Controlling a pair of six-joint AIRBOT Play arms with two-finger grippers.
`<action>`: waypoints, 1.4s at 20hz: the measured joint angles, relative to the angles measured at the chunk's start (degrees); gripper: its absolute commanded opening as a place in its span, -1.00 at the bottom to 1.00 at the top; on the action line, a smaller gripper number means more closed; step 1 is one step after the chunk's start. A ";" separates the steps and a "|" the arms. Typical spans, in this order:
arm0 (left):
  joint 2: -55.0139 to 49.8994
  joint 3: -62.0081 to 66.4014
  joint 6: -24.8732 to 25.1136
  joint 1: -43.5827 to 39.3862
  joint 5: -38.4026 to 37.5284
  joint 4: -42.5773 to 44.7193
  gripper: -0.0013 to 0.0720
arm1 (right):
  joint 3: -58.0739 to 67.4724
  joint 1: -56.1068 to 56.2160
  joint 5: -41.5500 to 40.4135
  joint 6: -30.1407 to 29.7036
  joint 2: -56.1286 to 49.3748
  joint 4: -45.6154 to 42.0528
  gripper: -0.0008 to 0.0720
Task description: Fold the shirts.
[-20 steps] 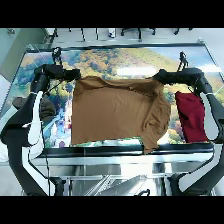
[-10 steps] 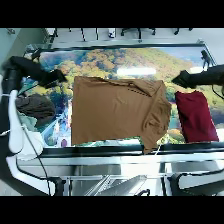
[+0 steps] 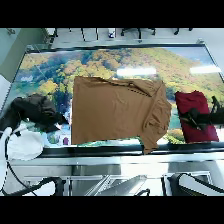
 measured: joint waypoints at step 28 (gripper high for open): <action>3.67 10.60 6.32 -9.05 -5.35 -11.80 -0.93 | 7.37 11.02 2.01 -4.83 1.09 13.70 -0.91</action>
